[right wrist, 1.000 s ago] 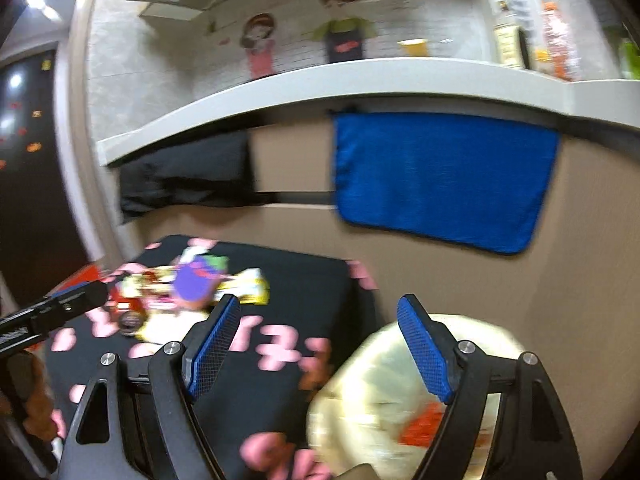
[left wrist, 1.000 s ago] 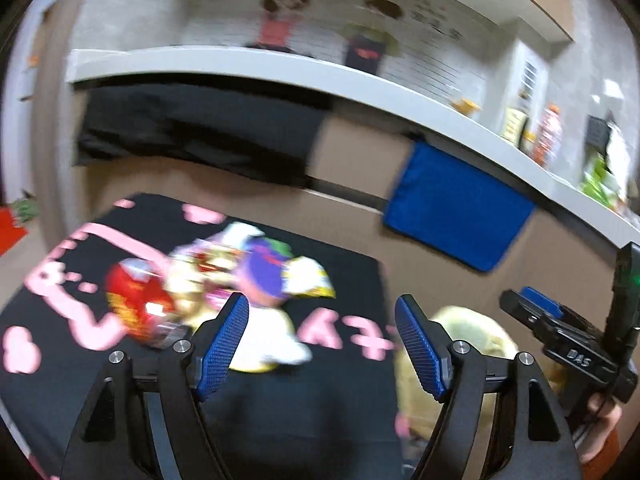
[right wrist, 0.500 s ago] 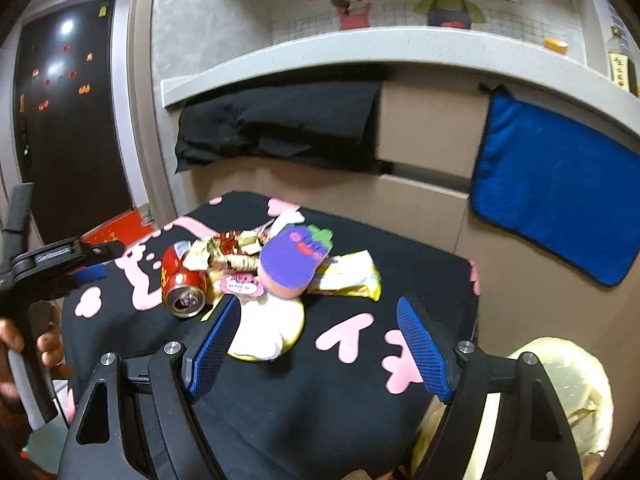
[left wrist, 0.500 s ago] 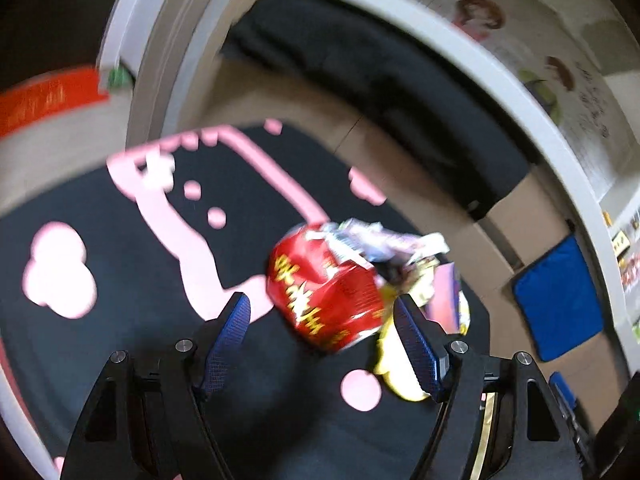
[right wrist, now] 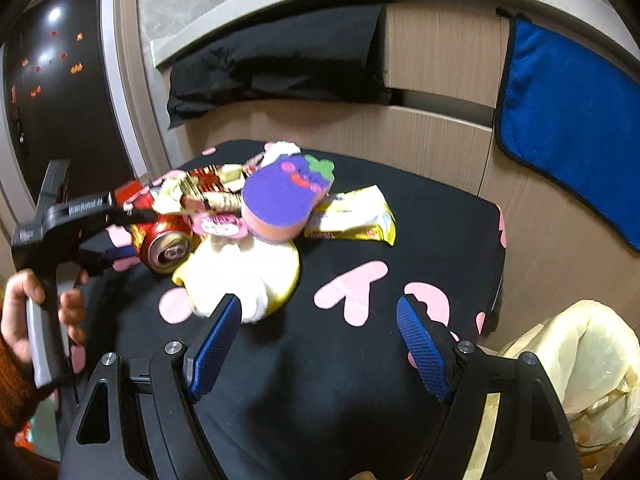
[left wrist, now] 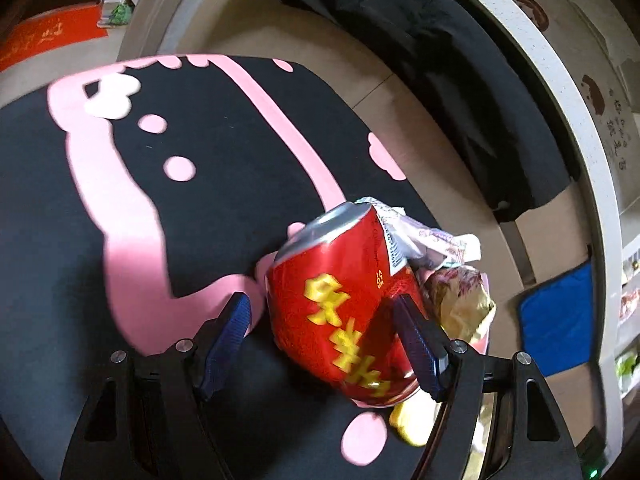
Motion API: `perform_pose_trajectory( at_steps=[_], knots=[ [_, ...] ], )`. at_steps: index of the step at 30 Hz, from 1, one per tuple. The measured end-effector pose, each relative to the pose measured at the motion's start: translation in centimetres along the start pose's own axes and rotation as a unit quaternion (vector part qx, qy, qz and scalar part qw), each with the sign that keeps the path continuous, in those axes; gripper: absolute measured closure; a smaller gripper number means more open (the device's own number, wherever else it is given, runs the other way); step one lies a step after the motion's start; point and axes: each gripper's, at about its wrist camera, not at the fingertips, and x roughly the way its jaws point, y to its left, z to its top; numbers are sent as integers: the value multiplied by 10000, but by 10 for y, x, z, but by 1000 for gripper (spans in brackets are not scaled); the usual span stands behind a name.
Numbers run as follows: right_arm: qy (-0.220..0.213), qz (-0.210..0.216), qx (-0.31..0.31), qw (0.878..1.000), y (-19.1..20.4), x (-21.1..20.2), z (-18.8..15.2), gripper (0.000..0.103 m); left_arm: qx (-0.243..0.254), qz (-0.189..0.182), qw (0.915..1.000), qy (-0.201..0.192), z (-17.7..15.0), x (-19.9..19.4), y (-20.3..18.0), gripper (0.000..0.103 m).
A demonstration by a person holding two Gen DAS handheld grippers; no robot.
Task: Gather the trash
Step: 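Move the left tool to the red drink can and grasp it, then grasp the white tissue with the right tool while the left tool lifts the can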
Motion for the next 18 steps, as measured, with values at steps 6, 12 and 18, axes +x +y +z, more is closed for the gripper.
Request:
perform_pose_trajectory(
  at_steps=[6,12,18],
  knots=[
    [152,-5,-66,9999,0,7,-10,25,43,-161,9998,-63,3,-3,-1,51],
    [275,289,-60,9992,4,14,-14,25,852,-84,9958,-309,-10,-42,-20,52],
    [55,481,-37,9988,17,18,-1,25,1766,65,9837,-320,-30,-78,-39,53]
  ],
)
